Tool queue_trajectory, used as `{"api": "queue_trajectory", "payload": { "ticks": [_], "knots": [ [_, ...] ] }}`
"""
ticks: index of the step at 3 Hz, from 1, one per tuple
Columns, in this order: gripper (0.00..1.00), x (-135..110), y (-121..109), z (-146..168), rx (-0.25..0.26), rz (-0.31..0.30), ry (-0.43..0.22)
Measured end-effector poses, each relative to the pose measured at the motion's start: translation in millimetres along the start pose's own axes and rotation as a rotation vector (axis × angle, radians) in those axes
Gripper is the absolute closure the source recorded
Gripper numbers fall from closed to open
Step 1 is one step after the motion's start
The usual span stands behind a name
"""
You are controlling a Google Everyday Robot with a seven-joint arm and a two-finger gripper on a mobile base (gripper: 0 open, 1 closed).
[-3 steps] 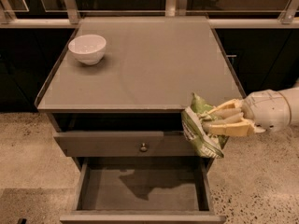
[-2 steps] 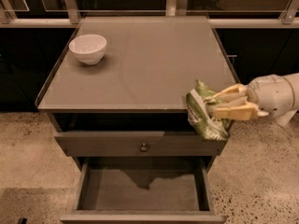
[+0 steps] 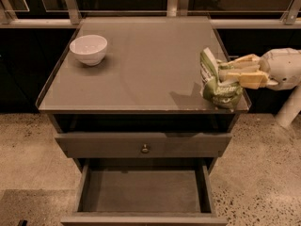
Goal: Pick green jalapeno chip bag from middle drawer and place on counter
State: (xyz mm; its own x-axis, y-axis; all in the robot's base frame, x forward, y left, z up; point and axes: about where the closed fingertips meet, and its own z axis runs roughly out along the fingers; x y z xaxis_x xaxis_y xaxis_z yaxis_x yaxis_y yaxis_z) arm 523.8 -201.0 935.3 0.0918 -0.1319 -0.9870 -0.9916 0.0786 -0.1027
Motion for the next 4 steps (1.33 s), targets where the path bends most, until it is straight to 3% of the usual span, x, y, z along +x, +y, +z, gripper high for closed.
{"api": "queue_trajectory", "payload": {
  "ticks": [1,3,4],
  "knots": [
    [1.00,4.7,-30.9,-8.7,0.071,0.012,-0.016],
    [1.00,39.0,-80.6,5.3,0.141,0.087,0.008],
    [0.81,39.5,-81.7,6.0,0.143,0.089,0.008]
  ]
}}
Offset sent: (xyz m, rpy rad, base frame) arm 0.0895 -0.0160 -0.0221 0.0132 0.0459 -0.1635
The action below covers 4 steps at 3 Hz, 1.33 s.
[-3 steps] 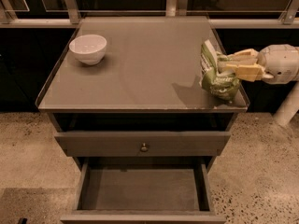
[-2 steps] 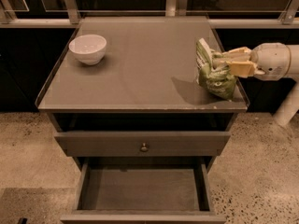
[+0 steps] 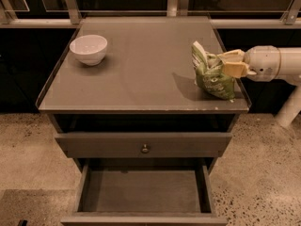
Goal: Pick green jalapeno chip bag from middle drawer and place on counter
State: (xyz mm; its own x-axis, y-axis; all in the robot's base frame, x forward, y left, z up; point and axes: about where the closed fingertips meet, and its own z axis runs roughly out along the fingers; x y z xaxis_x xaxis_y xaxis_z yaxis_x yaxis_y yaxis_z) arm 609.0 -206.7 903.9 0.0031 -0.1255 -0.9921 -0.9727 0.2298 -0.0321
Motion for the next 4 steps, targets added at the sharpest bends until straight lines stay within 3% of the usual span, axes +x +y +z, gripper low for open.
{"api": "queue_trajectory", "payload": {
  "ticks": [3,4],
  "knots": [
    [0.11,0.0,0.0,0.1,0.000,0.000,0.000],
    [0.00,0.0,0.0,0.1,0.000,0.000,0.000]
  ]
}}
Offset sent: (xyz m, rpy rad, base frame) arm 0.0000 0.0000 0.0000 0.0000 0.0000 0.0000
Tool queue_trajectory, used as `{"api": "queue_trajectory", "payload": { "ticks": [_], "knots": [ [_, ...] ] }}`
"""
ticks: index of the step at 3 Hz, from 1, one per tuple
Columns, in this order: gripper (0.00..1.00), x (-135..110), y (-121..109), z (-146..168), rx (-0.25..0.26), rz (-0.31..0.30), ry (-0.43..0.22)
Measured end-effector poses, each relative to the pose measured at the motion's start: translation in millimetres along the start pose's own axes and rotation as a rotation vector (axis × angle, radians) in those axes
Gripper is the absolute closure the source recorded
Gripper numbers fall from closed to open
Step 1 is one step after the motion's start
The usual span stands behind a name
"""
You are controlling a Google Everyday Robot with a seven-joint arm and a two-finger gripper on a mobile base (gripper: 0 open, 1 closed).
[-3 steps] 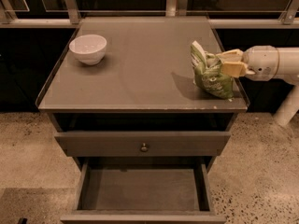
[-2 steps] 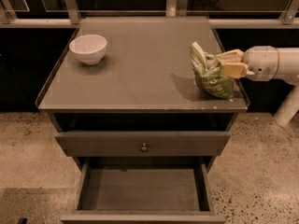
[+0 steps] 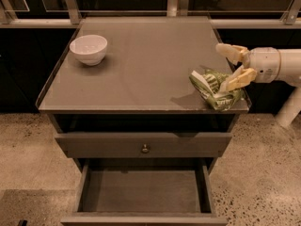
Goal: Pick green jalapeno chip bag from middle drawer and place on counter
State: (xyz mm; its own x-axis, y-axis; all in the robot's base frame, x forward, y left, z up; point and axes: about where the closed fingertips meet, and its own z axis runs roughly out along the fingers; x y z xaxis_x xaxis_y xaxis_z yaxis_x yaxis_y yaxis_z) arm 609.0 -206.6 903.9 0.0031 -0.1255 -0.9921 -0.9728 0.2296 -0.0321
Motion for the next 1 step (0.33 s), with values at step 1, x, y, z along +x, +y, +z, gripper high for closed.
{"api": "queue_trajectory", "payload": {
  "ticks": [1],
  "knots": [
    [0.00,0.0,0.0,0.0,0.000,0.000,0.000]
  ]
}}
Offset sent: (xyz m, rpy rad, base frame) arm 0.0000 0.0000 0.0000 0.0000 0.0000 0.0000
